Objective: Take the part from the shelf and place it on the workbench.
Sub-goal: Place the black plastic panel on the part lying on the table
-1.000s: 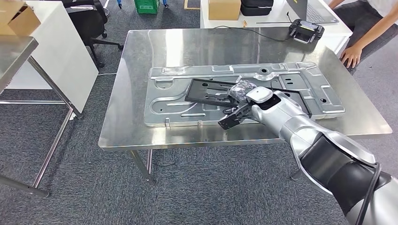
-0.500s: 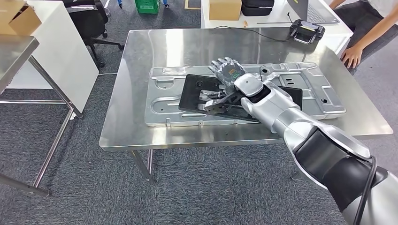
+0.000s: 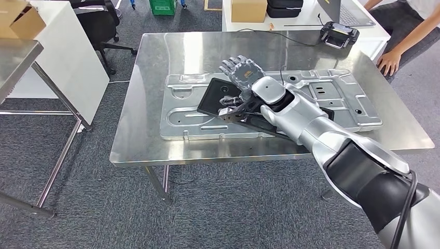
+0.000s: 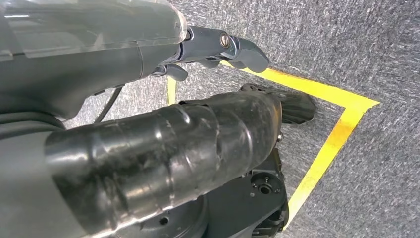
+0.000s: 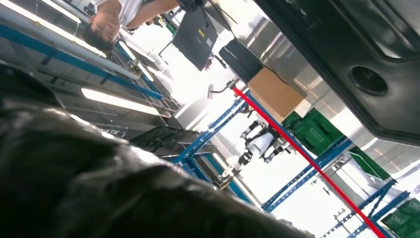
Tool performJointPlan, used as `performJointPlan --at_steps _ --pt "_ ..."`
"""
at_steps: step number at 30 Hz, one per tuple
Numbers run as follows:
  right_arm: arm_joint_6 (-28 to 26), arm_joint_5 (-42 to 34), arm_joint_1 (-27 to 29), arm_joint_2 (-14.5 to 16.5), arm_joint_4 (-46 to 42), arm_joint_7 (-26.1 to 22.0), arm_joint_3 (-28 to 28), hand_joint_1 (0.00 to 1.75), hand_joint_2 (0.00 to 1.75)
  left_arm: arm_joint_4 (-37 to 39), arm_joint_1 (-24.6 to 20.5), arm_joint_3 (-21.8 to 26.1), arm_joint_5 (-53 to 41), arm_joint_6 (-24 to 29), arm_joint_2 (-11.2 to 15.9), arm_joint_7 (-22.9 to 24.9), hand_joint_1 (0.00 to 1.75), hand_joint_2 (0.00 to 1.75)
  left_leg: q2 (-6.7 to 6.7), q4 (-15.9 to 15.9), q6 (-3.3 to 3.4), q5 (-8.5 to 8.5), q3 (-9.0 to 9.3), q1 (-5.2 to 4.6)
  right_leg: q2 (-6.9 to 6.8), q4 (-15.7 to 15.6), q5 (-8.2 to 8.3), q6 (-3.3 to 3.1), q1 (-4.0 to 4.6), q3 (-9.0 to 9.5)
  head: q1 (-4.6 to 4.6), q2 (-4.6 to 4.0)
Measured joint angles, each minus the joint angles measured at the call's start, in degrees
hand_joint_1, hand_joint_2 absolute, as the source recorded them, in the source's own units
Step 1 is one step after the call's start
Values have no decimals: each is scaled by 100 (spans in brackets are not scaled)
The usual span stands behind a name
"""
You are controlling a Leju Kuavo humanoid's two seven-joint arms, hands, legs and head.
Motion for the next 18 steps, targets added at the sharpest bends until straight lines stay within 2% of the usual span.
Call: performJointPlan --at_steps 5,13,15,18 --pt "-367 56 142 0 -206 27 -67 0 0 -1 3 0 9 22 -16 -10 0 0 -4 0 0 0 0 0 2 0 0 0 0 -1 -1 0" --pt "-541 112 275 0 -439 32 -125 0 0 -10 21 0 16 33 -34 -11 0 0 -5 23 10 -12 -4 -8 0 -8 1 3 -9 3 -1 0" --pt "-834 236 394 -4 -663 51 -193 0 0 -16 37 0 21 59 -34 -11 0 0 -4 44 22 -31 -7 -11 0 -10 -2 7 -13 9 -1 0" --pt "-1237 584 821 -69 -1489 155 -365 0 0 -19 93 -5 -48 225 -34 -42 0 0 9 93 46 -81 -10 -15 16 -12 -20 38 -20 20 -1 0"
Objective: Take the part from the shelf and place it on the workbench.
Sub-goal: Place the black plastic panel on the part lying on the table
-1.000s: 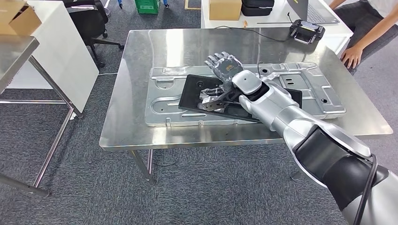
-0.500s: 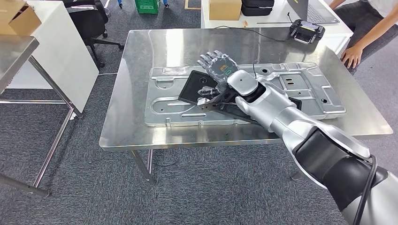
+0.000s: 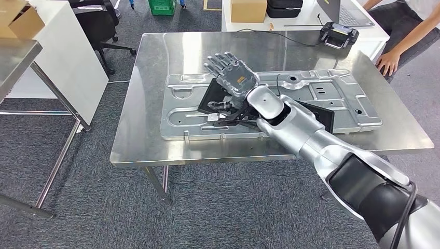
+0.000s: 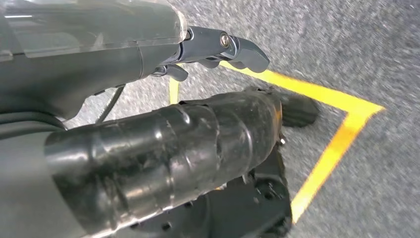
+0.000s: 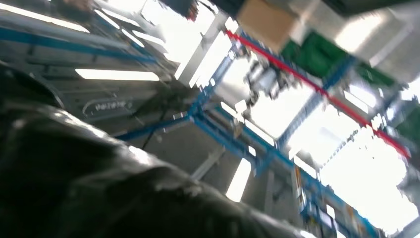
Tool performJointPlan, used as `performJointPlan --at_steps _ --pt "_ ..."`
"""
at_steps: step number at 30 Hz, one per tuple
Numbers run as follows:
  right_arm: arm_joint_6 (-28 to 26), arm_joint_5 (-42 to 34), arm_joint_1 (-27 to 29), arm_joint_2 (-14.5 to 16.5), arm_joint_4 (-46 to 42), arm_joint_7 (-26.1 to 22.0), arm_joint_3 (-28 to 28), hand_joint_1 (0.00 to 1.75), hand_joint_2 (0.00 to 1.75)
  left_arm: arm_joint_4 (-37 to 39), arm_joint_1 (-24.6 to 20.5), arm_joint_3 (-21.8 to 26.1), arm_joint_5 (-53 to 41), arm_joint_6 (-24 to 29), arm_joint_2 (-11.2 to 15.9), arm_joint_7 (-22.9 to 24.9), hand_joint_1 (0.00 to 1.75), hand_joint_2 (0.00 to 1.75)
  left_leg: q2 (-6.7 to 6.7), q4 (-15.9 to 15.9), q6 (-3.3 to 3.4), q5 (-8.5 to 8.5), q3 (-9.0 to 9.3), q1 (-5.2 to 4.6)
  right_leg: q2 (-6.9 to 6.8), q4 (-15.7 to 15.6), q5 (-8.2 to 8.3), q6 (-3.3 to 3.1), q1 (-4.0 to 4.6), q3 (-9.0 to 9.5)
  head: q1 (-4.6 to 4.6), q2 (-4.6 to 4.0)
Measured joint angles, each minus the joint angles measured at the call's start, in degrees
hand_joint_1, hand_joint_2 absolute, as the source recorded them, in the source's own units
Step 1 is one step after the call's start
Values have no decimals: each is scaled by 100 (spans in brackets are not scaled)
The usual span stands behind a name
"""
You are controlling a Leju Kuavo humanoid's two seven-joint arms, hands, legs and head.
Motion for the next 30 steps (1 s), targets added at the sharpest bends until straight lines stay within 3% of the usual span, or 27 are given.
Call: performJointPlan --at_steps 3,5,6,8,9,10,11,12,14,16,19,20,22,24,25,26,27,29,30 --pt "-89 240 587 -138 -1136 27 -125 0 0 -27 42 -63 -155 378 -2 -97 0 0 10 12 47 -22 9 16 6 -10 -29 34 -7 31 1 0" --pt "-51 279 903 -253 -1841 -9 -141 0 0 -56 48 -145 -246 643 -21 -166 0 0 20 -57 92 -3 39 40 4 206 -188 32 -9 -58 2 0" --pt "-18 263 1032 -316 -2139 -32 -140 0 0 -72 48 -190 -280 749 -33 -191 0 44 25 -88 115 7 51 48 3 505 -353 25 -8 -209 4 0" --pt "82 150 1269 -439 -2583 -94 -136 0 0 -95 56 -272 -333 923 -66 -229 0 131 25 -88 138 4 49 21 7 1358 -690 13 10 -689 4 0" --pt "147 54 1390 -502 -2761 -135 -136 0 0 -107 68 -311 -355 990 -79 -241 0 175 23 -77 143 -2 47 11 8 1694 -746 13 18 -904 4 0" --pt "212 -46 1502 -557 -2916 -182 -135 0 0 -118 82 -347 -370 1039 -92 -250 0 175 21 -60 143 -12 45 4 8 1837 -679 10 23 -1034 4 0" --pt "270 -136 1590 -608 -3059 -224 -135 0 0 -127 96 -380 -380 1068 -101 -255 0 175 19 -33 137 -25 43 1 7 1737 -485 4 25 -1050 5 0" --pt "313 -206 1651 -655 -3184 -258 -135 0 0 -135 107 -409 -383 1079 -108 -258 0 175 18 2 123 -43 40 2 6 1440 -223 -8 25 -965 5 0" --pt "355 -284 1714 -733 -3373 -304 -136 0 0 -144 119 -451 -385 1082 -118 -264 0 175 15 80 77 -73 7 -1 9 772 149 -47 42 -720 5 0" --pt "370 -345 1786 -803 -3516 -342 -137 0 0 -157 132 -481 -384 1077 -121 -278 0 175 10 127 6 -60 -44 -11 18 530 228 -95 82 -652 4 0" --pt "491 -549 1925 -868 -3676 -385 -149 0 0 -177 182 -522 -386 1084 -126 -304 0 175 10 155 -108 -58 -93 -3 25 499 304 -217 89 -717 4 0" --pt "576 -656 1976 -879 -3703 -399 -163 0 0 -182 195 -536 -391 1096 -127 -309 0 175 16 266 -133 -171 -142 6 19 479 343 -274 79 -739 3 0" --pt "733 -843 2111 -907 -3719 -426 -207 0 0 -194 205 -558 -400 1125 -131 -310 0 175 27 819 -166 -596 -353 18 -6 459 415 -358 84 -806 2 0" --pt "789 -927 2250 -938 -3711 -438 -239 0 0 -208 213 -572 -403 1139 -133 -310 0 175 29 1531 -189 -973 -584 21 -26 475 476 -387 113 -908 2 0" --pt "793 -943 2303 -952 -3705 -443 -245 0 0 -214 218 -576 -404 1140 -136 -310 0 175 29 1706 -191 -1027 -604 20 -31 488 507 -390 127 -962 2 0" --pt "793 -954 2340 -960 -3699 -446 -248 0 0 -217 221 -579 -405 1140 -138 -310 0 175 29 1648 -180 -968 -508 18 -30 504 534 -389 138 -1011 2 0" --pt "796 -963 2363 -967 -3692 -449 -255 0 0 -221 222 -582 -405 1140 -139 -310 0 175 29 1376 -158 -836 -302 14 -28 521 558 -382 146 -1054 2 0" --pt "863 -1012 2390 -978 -3687 -448 -283 0 0 -243 213 -589 -404 1145 -138 -307 0 175 29 570 -88 -619 223 -11 -25 552 599 -345 160 -1111 2 0" --pt "925 -1054 2408 -984 -3682 -444 -304 0 0 -256 209 -593 -403 1150 -138 -304 0 175 27 300 -57 -557 388 -31 -26 558 622 -314 163 -1125 2 0"
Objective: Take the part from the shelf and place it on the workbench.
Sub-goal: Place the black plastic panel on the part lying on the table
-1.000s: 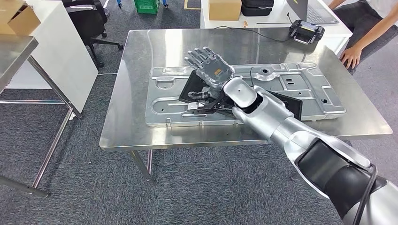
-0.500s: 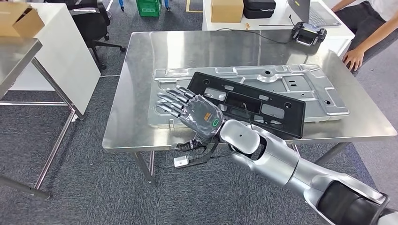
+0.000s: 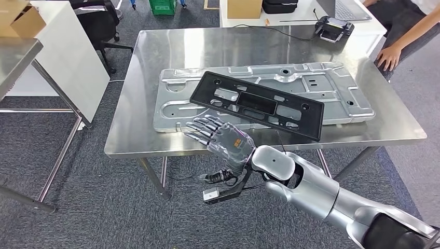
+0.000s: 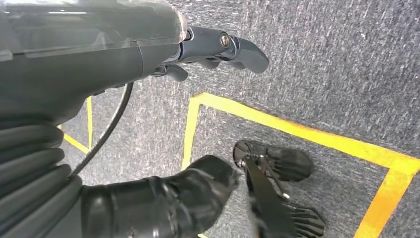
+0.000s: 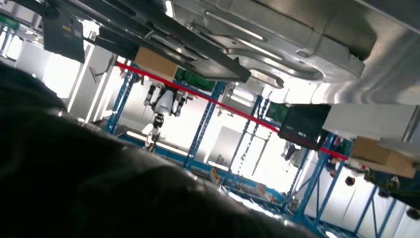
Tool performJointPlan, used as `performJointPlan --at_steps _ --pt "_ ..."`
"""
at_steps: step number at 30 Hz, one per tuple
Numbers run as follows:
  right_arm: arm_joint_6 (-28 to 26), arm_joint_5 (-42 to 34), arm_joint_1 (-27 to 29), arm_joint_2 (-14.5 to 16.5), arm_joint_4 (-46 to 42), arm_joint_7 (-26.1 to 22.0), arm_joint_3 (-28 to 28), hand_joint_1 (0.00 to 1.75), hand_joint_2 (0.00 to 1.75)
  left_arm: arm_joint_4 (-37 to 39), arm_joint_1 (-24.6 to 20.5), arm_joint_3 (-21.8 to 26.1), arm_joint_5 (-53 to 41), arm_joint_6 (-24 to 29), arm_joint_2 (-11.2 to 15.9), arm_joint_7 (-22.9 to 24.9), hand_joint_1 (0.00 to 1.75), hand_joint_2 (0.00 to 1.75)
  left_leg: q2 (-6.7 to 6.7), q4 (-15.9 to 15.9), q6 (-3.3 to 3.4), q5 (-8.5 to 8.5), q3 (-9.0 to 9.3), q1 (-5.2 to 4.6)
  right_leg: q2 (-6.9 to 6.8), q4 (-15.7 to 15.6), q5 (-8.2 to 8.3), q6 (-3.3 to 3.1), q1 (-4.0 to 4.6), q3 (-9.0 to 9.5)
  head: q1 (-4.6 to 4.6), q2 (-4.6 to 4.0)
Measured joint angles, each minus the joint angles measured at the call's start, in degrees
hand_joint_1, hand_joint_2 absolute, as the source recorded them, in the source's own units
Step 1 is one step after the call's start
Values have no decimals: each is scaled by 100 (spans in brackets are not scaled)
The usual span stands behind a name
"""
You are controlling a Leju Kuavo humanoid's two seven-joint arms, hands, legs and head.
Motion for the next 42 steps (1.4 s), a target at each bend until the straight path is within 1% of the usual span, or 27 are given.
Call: performJointPlan --at_steps 1,4,6,8,9,10,11,12,13,14,16,19,21,23,25,26,27,29,31,32,33,36,37,38,40,41,42 --pt "72 -57 29 -7 11 5 -24 0 0 -10 -3 -5 2 8 0 9 0 175 -2 -153 25 13 79 -21 -3 2 26 37 0 -9 1 0" --pt "252 -269 194 -25 114 13 -74 0 0 -26 0 -23 36 28 2 84 0 175 5 -240 113 116 35 -28 -4 -20 88 153 -4 -28 1 0" --pt "339 -409 319 -43 251 9 -88 0 0 -30 0 -26 76 28 0 151 0 175 23 -303 206 239 -36 -4 11 197 -177 210 -9 -122 4 0" --pt "410 -532 437 -58 433 20 -119 0 87 -30 3 -27 127 27 -2 212 0 175 30 -311 258 341 -157 -9 20 799 -691 243 -18 -320 6 0" --pt "444 -591 504 -60 536 38 -139 0 131 -30 9 -27 154 28 -2 241 0 175 30 -303 264 387 -231 -17 21 1134 -878 255 -17 -409 5 0" --pt "487 -648 578 -59 646 69 -161 0 175 -30 15 -27 179 32 -2 269 0 175 29 -290 265 433 -307 -23 21 1357 -940 263 -17 -434 5 0" --pt "534 -701 652 -58 767 108 -186 0 175 -30 20 -27 205 38 -2 296 0 175 27 -270 261 476 -385 -28 21 1407 -882 264 -16 -370 5 0" --pt "590 -754 718 -57 891 155 -217 0 175 -30 23 -27 231 45 -3 324 0 175 24 -242 251 514 -461 -30 21 1261 -738 257 -15 -205 5 0" --pt "649 -810 773 -53 1017 209 -258 0 175 -30 23 -26 255 55 -3 356 0 175 21 -208 236 545 -530 -31 21 943 -586 241 -12 47 5 0" --pt "711 -878 818 -39 1153 274 -314 0 175 -30 23 -25 290 65 -5 394 0 175 16 -166 214 566 -596 -44 21 533 -532 219 -3 314 5 0" --pt "818 -1051 931 53 1502 452 -491 0 175 -31 22 -10 375 101 -6 493 0 175 8 -111 206 590 -679 -74 20 -27 -554 185 9 631 -1 0" --pt "810 -1217 1175 297 2182 620 -817 0 175 -34 19 36 472 166 -6 609 0 175 1 -128 212 670 -708 -90 6 -172 -522 178 10 647 -8 0" --pt "768 -1273 1312 441 2619 723 -1015 0 175 -37 15 45 484 213 -6 636 0 175 6 -359 289 828 -622 -74 2 -229 -467 203 13 667 -7 0" --pt "793 -1373 1426 583 3160 917 -1231 0 175 -38 -13 48 483 271 -10 653 0 175 24 -688 360 1043 -522 -32 19 -25 -695 204 15 588 -2 0" --pt "856 -1467 1567 726 3787 1035 -1446 0 175 -38 -56 50 483 303 -17 678 0 175 15 -823 336 1184 -559 1 31 538 -1144 238 -30 367 0 0" --pt "873 -1493 1655 786 4073 1045 -1542 0 131 -38 -69 50 485 307 -24 692 0 175 4 -825 287 1230 -622 20 34 806 -1295 272 -62 274 0 0" --pt "878 -1510 1741 835 4311 1035 -1622 0 87 -38 -76 50 487 308 -33 703 0 175 -4 -803 237 1271 -701 49 34 951 -1333 316 -100 244 -1 0" --pt "999 -1610 1854 929 4703 1056 -1772 0 0 -38 -83 50 491 301 -50 715 0 175 17 -700 121 1351 -912 136 32 723 -1076 445 -196 446 -2 0" --pt "1316 -1854 1912 1044 5028 1148 -1955 0 0 -44 -117 49 474 272 -36 720 0 175 46 -510 -19 1418 -1152 211 41 144 -872 583 -273 802 2 1" --pt "1523 -2037 1970 1092 5187 1191 -2077 0 0 -49 -140 46 456 246 -24 722 0 175 41 -414 -86 1437 -1231 222 57 -14 -857 569 -287 886 5 1" --pt "1729 -2246 2048 1137 5345 1222 -2212 0 0 -53 -162 42 438 222 -23 726 0 175 24 -343 -143 1458 -1275 228 72 -39 -906 506 -278 896 4 1" --pt "2096 -2815 2332 1249 5791 1283 -2667 0 0 -51 -173 18 402 186 -47 730 0 175 -10 -324 -254 1516 -1309 272 67 154 -878 212 -229 717 -4 1" --pt "2119 -2916 2405 1287 5902 1310 -2809 0 0 -49 -170 10 396 184 -46 730 0 175 -1 -247 -262 1369 -1353 282 55 175 -822 148 -214 642 -7 1" --pt "2124 -2970 2465 1316 5988 1337 -2929 0 0 -47 -171 2 394 181 -48 730 0 175 12 -29 -254 1076 -1423 285 44 180 -743 98 -201 556 -14 1" --pt "2132 -3010 2545 1358 6140 1380 -3122 0 0 -45 -198 -22 392 178 -52 727 0 175 27 763 -205 275 -1573 239 34 180 -587 40 -150 385 -19 1" --pt "2143 -3016 2577 1371 6203 1396 -3190 0 0 -45 -212 -34 392 176 -54 725 0 175 29 1201 -180 -10 -1613 207 27 180 -512 22 -114 293 -19 1" --pt "2156 -3017 2599 1382 6261 1413 -3243 0 0 -45 -223 -46 392 176 -54 722 0 175 29 1524 -143 -144 -1592 172 20 182 -443 6 -75 209 -19 1"
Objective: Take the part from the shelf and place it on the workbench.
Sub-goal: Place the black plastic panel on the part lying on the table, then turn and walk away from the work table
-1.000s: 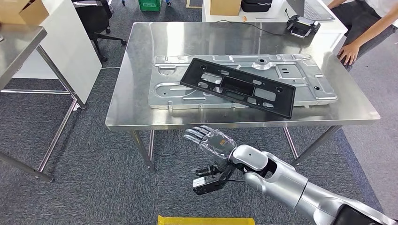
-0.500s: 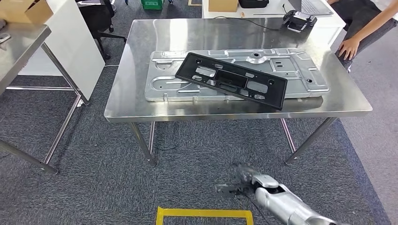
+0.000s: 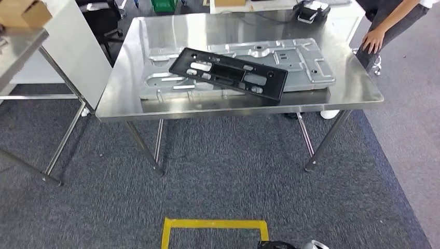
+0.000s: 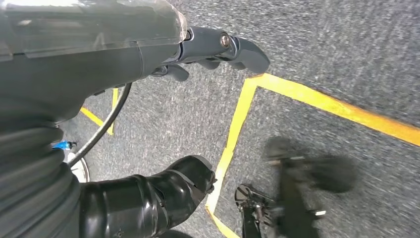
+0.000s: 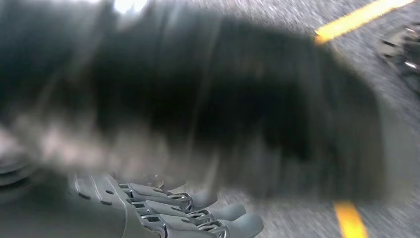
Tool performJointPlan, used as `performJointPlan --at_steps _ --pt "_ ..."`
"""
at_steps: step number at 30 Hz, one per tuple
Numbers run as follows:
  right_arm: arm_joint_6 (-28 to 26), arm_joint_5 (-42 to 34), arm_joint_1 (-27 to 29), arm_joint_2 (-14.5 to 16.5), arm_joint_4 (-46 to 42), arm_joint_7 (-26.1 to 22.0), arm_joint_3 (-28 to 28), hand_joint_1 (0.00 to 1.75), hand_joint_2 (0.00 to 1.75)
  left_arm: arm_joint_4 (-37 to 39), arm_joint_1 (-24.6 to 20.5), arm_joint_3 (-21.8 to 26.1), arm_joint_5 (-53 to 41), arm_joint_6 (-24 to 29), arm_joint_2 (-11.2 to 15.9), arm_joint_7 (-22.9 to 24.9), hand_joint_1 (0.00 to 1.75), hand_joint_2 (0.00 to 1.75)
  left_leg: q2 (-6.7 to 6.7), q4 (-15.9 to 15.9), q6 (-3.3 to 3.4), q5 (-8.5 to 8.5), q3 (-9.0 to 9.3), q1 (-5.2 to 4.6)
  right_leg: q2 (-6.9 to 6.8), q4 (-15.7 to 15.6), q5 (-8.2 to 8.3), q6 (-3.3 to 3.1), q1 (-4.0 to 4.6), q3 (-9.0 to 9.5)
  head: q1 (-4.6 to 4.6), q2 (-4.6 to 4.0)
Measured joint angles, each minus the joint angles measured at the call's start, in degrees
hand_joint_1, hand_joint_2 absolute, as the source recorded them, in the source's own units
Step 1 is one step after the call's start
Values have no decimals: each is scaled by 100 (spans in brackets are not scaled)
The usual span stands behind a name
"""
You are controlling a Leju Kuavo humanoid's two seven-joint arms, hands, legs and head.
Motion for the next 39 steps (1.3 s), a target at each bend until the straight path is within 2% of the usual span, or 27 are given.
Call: performJointPlan --at_steps 2,3,5,7,9,10,11,14,15,16,17,18,19,21,22,24,25,26,29,30,31,32,33,34,36,37,39 --pt "19 0 28 17 85 21 -71 0 0 0 -9 -19 0 -4 -3 -1 0 175 -5 78 145 48 318 -94 0 1 131 -28 87 -163 -1 -1" --pt "22 -1 34 29 118 24 -98 0 0 -1 -18 -27 -1 -6 -4 -1 0 175 -16 -209 267 104 644 -165 6 0 197 -41 123 -231 -2 -1" --pt "24 -2 45 94 159 25 -138 0 0 -14 -51 -38 -1 -9 25 -3 0 175 -24 -1080 530 27 1406 -333 13 -11 310 -45 159 -324 3 0" --pt "24 -3 49 145 193 27 -165 0 0 -25 -83 -44 -1 -7 56 -8 0 175 -13 -1623 626 -60 1796 -446 3 -50 413 -6 141 -327 8 1" --pt "23 -7 55 145 232 28 -184 0 0 -24 -103 -55 -1 -4 59 -10 0 175 9 -1777 614 69 1814 -458 -1 -96 496 57 117 -311 8 0" --pt "25 -10 61 144 249 28 -192 0 0 -24 -110 -61 -1 -4 55 -10 0 175 25 -1855 625 153 1807 -450 2 -78 443 89 111 -323 8 -1" --pt "26 -13 71 144 263 28 -203 0 0 -23 -115 -67 -1 -4 47 -9 0 175 43 -1922 642 247 1776 -435 6 11 288 117 113 -353 9 -1" --pt "19 -16 82 144 298 29 -248 0 0 -21 -99 -73 -2 -9 12 -7 0 175 69 -1963 660 476 1547 -419 11 783 -511 183 97 -523 12 -1" --pt "15 -16 83 143 308 30 -259 0 0 -21 -93 -74 -2 -10 -2 -6 0 175 72 -1941 649 544 1439 -417 10 1061 -618 203 90 -543 12 -1" --pt "14 -15 83 143 318 31 -265 0 0 -20 -92 -74 -3 -11 -15 -5 0 175 74 -1909 636 612 1320 -412 10 1224 -575 222 82 -503 12 -1" --pt "13 -16 84 143 325 31 -267 0 0 -20 -92 -74 -3 -11 -25 -5 0 175 76 -1864 618 673 1195 -404 10 1227 -414 237 74 -385 12 -1" --pt "13 -16 84 143 330 31 -267 0 0 -20 -92 -74 -3 -11 -32 -5 0 175 78 -1808 597 726 1071 -395 8 1053 -226 250 66 -180 12 -1" --pt "13 -16 80 143 333 31 -267 0 0 -20 -92 -74 -3 -11 -36 -5 0 131 78 -1741 570 769 958 -391 6 720 -154 254 59 89 10 0" --pt "11 -16 71 140 338 32 -269 0 0 -20 -93 -75 -4 -11 -40 -6 0 44 79 -1615 509 841 810 -396 13 -16 -281 208 78 571 9 0" --pt "10 -16 66 139 340 32 -271 0 0 -20 -94 -75 -5 -11 -41 -7 0 0 79 -1587 478 883 780 -398 17 -234 -379 167 93 685 9 0" --pt "22 -26 71 139 348 34 -276 0 0 -20 -90 -76 -7 -11 -37 -7 0 0 74 -1595 415 982 760 -393 10 -323 -335 65 98 666 13 -1" --pt "40 -41 70 139 352 37 -282 0 0 -19 -84 -77 -9 -13 -37 -7 0 0 64 -1576 380 953 731 -383 -5 -333 -270 16 87 622 12 -1" --pt "66 -60 72 139 356 39 -294 0 0 -17 -77 -78 -16 -17 -36 -4 0 0 54 -1478 338 800 683 -370 -20 -349 -193 -31 73 559 12 -1" --pt "130 -116 94 138 362 31 -348 0 0 -15 -72 -99 -51 -50 -34 14 0 0 39 -576 215 -109 478 -286 -40 -355 43 -83 57 288 8 -1" --pt "138 -125 108 138 363 22 -364 0 0 -15 -74 -112 -60 -63 -31 26 0 0 39 -228 183 -269 447 -254 -40 -347 118 -72 55 188 8 -1" --pt "142 -131 121 138 366 13 -381 0 0 -15 -76 -126 -66 -75 -26 40 0 0 39 6 158 -277 475 -226 -41 -335 189 -55 50 95 8 -1" --pt "154 -136 130 138 368 5 -397 0 0 -15 -78 -144 -68 -89 -20 59 0 0 40 49 141 -153 592 -203 -42 -316 256 -35 41 -1 7 -1" --pt "172 -141 135 138 372 -3 -409 0 0 -15 -81 -161 -68 -100 -12 75 0 0 36 -113 130 14 813 -182 -40 -294 318 -9 30 -94 7 0" --pt "197 -150 136 137 374 -14 -420 0 0 -15 -89 -178 -68 -108 -2 90 0 0 14 -463 125 118 1133 -162 -34 -270 376 21 20 -169 6 1" --pt "265 -188 137 133 377 -53 -443 0 0 -15 -113 -207 -68 -117 22 115 0 0 -125 -1371 142 28 1823 -153 1 -241 483 100 13 -278 7 1" --pt "313 -229 137 133 378 -96 -463 0 0 -15 -122 -222 -73 -121 34 125 0 0 -184 -1688 162 -72 2022 -163 18 -246 543 141 12 -303 9 1" --pt "417 -354 155 134 382 -219 -527 0 0 -15 -123 -266 -87 -130 54 144 0 0 -178 -1915 236 -108 2068 -195 66 -297 684 233 4 -339 13 -1"
